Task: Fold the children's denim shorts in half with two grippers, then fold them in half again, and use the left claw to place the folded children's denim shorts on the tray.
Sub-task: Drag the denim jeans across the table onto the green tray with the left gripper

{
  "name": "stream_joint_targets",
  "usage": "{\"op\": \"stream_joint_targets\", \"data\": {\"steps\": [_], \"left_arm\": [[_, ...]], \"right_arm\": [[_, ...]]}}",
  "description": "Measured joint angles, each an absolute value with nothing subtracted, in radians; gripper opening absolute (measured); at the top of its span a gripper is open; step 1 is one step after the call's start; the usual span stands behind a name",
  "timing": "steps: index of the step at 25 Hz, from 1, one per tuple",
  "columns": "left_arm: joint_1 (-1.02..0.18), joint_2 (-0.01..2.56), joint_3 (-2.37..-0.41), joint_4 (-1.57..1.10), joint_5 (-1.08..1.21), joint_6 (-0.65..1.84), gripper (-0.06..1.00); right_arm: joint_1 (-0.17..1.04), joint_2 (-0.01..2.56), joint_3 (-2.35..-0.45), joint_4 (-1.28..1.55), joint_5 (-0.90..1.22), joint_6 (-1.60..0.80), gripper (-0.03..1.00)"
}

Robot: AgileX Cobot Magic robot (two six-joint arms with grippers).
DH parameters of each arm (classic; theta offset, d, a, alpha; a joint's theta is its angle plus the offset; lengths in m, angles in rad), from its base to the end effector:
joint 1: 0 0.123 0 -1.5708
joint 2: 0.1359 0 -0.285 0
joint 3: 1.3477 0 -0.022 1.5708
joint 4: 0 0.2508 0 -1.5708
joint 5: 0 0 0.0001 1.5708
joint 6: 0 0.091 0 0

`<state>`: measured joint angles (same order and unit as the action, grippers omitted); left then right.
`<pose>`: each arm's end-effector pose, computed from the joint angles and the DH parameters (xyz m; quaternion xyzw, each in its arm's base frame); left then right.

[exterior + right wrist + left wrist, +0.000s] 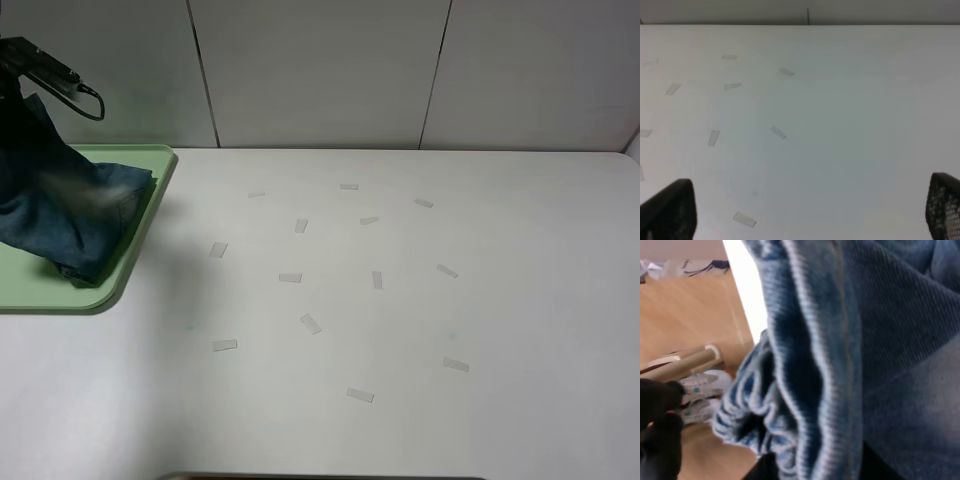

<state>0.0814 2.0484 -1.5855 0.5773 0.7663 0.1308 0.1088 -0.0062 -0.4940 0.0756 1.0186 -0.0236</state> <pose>0.4427 0.0707 0.2112 0.1815 0.9325 0.2568 0.1778 -0.0041 0.0054 0.2792 -0.0563 0.8395 0.0607 0.5370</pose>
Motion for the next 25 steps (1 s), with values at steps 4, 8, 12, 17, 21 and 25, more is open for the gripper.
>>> {"op": "stream_joint_targets", "data": {"steps": [4,8,12,17,21,25], "left_arm": [[0.081,2.052,-1.586,0.553,0.749,0.131,0.11],[0.082,2.076,-1.586,0.538,0.743,0.131,0.11],[0.082,2.095,-1.586,0.538,0.743,0.131,0.11],[0.082,2.1,-1.586,0.538,0.743,0.124,0.11],[0.082,2.1,-1.586,0.538,0.744,0.068,0.11],[0.082,2.1,-1.586,0.538,0.742,0.059,0.24]], "right_arm": [[0.109,-0.006,-0.494,0.076,1.019,-0.024,0.69],[0.109,-0.006,-0.494,0.076,1.019,-0.024,0.69],[0.109,-0.006,-0.494,0.076,1.019,-0.024,0.69],[0.109,-0.006,-0.494,0.076,1.019,-0.024,0.69],[0.109,-0.006,-0.494,0.076,1.019,-0.024,0.69],[0.109,-0.006,-0.494,0.076,1.019,-0.024,0.69]]}}
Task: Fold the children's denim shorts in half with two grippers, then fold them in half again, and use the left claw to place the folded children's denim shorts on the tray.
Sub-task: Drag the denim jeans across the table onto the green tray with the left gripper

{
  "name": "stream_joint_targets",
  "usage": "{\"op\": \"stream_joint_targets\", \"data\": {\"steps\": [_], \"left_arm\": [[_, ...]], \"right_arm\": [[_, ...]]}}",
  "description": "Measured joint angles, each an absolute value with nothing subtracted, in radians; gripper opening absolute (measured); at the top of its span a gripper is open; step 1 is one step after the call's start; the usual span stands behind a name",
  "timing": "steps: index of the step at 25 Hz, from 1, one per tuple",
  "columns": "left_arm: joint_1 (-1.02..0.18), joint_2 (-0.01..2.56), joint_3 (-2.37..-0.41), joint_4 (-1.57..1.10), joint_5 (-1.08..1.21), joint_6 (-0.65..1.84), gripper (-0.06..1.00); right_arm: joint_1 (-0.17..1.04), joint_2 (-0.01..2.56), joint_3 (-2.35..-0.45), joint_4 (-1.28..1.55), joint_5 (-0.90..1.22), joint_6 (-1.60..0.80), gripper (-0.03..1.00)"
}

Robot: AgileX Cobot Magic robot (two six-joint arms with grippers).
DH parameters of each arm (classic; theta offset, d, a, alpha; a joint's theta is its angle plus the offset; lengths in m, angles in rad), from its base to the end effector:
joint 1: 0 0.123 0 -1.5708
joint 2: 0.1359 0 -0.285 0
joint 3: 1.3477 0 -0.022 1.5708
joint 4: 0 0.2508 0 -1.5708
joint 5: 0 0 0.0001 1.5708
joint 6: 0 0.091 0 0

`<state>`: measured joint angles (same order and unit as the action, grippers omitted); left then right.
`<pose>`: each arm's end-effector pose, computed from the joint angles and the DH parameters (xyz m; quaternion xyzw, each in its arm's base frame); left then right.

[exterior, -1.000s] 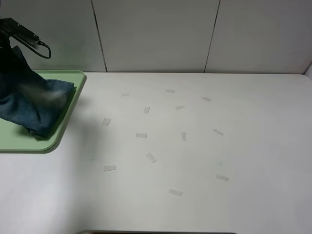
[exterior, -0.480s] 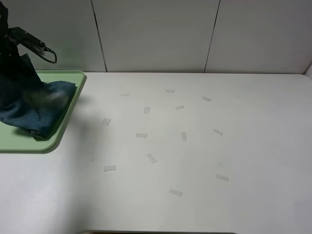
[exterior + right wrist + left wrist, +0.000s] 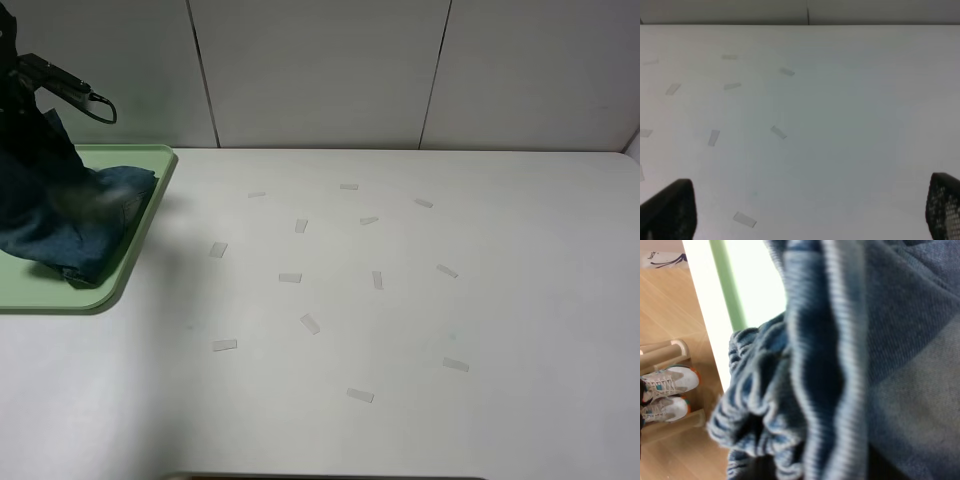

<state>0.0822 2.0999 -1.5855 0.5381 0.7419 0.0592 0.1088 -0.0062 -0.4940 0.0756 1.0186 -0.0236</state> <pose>0.4482 0.0686 0.1875 0.1453 0.9464 0.2281 0.1766 -0.0041 0.0054 0.2792 -0.0563 0.8395 0.0607 0.5370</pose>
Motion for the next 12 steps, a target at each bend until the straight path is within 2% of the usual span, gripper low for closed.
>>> {"op": "stream_joint_targets", "data": {"steps": [3,5,8,12], "left_arm": [[0.082,2.099,-1.586,0.536,0.736,0.057,0.63],[0.082,2.094,-1.586,0.536,0.72,0.048,0.84],[0.082,2.078,-1.586,0.535,0.711,0.029,0.95],[0.082,2.048,-1.586,0.535,0.699,0.006,0.99]], "right_arm": [[0.109,-0.006,-0.494,0.076,1.019,-0.024,0.69],[0.109,-0.006,-0.494,0.076,1.019,-0.024,0.69],[0.109,-0.006,-0.494,0.076,1.019,-0.024,0.69],[0.109,-0.006,-0.494,0.076,1.019,-0.024,0.69]]}}
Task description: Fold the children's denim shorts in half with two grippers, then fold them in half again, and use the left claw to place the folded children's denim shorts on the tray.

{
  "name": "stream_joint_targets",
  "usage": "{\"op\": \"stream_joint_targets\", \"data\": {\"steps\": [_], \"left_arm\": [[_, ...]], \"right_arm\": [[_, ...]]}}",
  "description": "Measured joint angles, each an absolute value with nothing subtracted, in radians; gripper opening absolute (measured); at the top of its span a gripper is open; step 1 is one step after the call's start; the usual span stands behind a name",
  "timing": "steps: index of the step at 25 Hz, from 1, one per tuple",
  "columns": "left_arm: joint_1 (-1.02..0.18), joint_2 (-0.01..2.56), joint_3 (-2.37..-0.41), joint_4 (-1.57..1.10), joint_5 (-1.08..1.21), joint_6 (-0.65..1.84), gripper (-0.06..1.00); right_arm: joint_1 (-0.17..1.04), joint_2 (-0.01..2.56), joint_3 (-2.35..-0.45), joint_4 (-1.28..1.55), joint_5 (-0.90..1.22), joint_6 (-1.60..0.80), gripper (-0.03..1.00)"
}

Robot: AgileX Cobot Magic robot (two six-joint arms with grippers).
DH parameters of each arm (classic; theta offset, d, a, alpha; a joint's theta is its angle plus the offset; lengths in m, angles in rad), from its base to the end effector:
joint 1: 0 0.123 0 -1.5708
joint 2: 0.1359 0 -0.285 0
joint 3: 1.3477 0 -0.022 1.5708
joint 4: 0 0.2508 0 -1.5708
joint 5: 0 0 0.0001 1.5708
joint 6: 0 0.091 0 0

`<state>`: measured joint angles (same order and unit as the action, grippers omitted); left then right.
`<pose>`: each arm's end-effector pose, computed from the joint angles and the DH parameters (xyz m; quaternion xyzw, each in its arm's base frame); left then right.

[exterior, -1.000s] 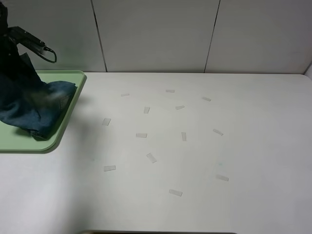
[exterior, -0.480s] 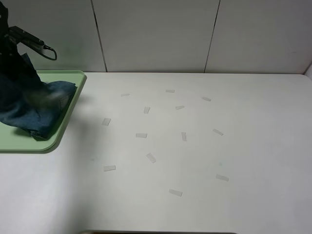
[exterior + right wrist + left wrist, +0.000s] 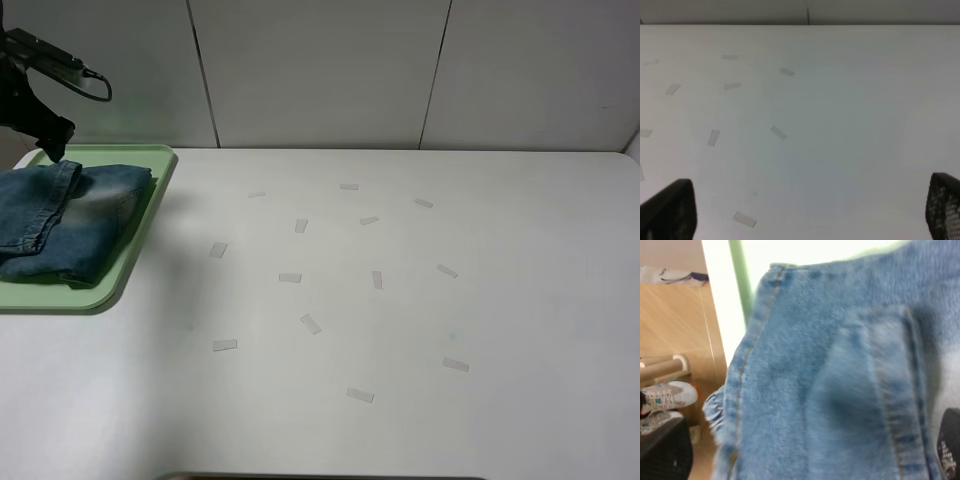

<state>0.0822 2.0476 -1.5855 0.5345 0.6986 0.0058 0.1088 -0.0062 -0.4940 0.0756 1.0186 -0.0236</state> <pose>0.4477 0.0668 0.2124 0.1184 0.9400 0.2246 0.2277 -0.0041 0.0054 0.2792 -0.0563 0.8395 0.0607 0.5370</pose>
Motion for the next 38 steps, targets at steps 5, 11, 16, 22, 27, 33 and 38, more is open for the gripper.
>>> {"op": "stream_joint_targets", "data": {"steps": [5,11,16,22,27,33,38], "left_arm": [[0.082,2.001,-1.586,0.533,0.69,-0.037,0.99],[0.081,1.957,-1.586,0.454,0.693,-0.085,0.99],[0.07,1.958,-1.553,0.4,0.683,-0.086,0.99],[0.069,1.958,-1.418,0.397,0.609,-0.086,0.99],[0.069,1.958,-1.327,0.397,0.537,-0.086,0.99],[0.069,1.958,-1.271,0.422,0.469,-0.102,0.99],[0.084,1.958,-1.233,0.498,0.418,-0.15,0.99]], "right_arm": [[0.109,-0.006,-0.494,0.076,1.019,-0.024,0.69],[0.109,-0.006,-0.494,0.076,1.019,-0.024,0.69],[0.109,-0.006,-0.494,0.076,1.019,-0.024,0.69],[0.109,-0.006,-0.494,0.076,1.019,-0.024,0.69],[0.109,-0.006,-0.494,0.076,1.019,-0.024,0.69],[0.109,-0.006,-0.494,0.076,1.019,-0.024,0.69],[0.109,-0.006,-0.494,0.076,1.019,-0.024,0.69]]}}
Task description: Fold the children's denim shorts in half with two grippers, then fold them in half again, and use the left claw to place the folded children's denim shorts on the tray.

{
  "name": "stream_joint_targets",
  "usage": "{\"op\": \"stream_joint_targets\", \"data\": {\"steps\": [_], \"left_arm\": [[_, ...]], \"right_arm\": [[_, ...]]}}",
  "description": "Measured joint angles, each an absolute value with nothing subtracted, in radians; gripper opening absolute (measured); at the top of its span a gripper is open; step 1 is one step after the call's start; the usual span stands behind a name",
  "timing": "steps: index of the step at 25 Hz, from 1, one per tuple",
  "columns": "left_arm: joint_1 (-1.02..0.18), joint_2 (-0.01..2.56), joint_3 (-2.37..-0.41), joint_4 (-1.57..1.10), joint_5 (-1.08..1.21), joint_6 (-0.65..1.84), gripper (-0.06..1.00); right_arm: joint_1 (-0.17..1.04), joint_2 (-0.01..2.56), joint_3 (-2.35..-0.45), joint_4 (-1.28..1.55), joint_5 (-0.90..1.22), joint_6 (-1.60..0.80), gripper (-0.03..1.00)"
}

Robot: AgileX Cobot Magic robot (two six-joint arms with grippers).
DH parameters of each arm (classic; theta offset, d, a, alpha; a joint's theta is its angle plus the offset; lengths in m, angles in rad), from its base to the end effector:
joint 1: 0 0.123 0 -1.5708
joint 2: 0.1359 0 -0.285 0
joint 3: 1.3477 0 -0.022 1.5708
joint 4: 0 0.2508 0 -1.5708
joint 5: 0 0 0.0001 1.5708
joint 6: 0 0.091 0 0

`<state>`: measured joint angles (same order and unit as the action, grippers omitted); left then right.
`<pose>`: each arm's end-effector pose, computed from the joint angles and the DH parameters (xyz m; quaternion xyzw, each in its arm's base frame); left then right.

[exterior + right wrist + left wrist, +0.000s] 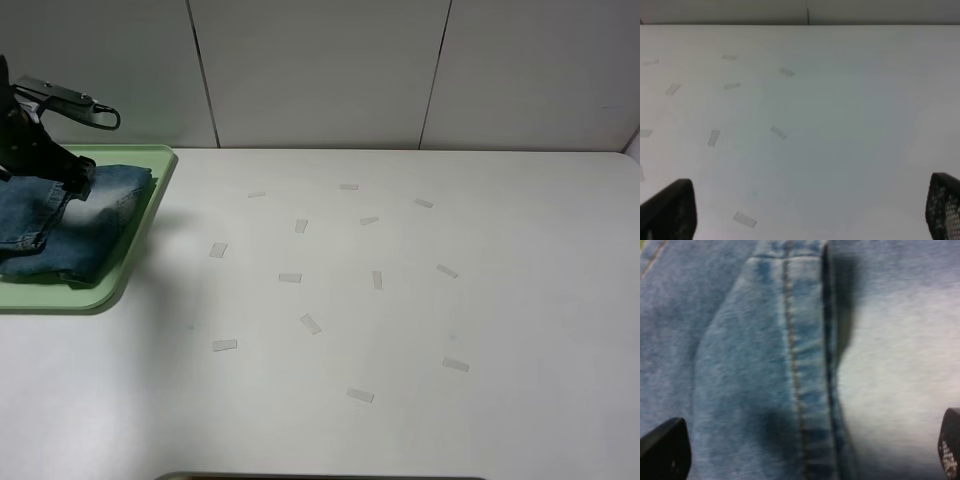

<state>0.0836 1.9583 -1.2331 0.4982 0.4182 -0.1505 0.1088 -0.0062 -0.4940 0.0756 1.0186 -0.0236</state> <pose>0.4015 0.0514 0.1625 0.0816 0.9533 0.1458 0.2516 -0.0041 0.0054 0.2792 -0.0563 0.8395 0.0607 0.5370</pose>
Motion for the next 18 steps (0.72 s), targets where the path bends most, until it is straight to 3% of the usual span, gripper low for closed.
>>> {"op": "stream_joint_targets", "data": {"steps": [11,18], "left_arm": [[0.131,1.961,-1.113,0.613,0.241,-0.214,0.99],[0.131,2.04,-1.109,0.619,0.243,-0.222,0.99]], "right_arm": [[0.109,-0.006,-0.494,0.076,1.019,-0.024,0.69],[0.109,-0.006,-0.494,0.076,1.019,-0.024,0.69]]}}
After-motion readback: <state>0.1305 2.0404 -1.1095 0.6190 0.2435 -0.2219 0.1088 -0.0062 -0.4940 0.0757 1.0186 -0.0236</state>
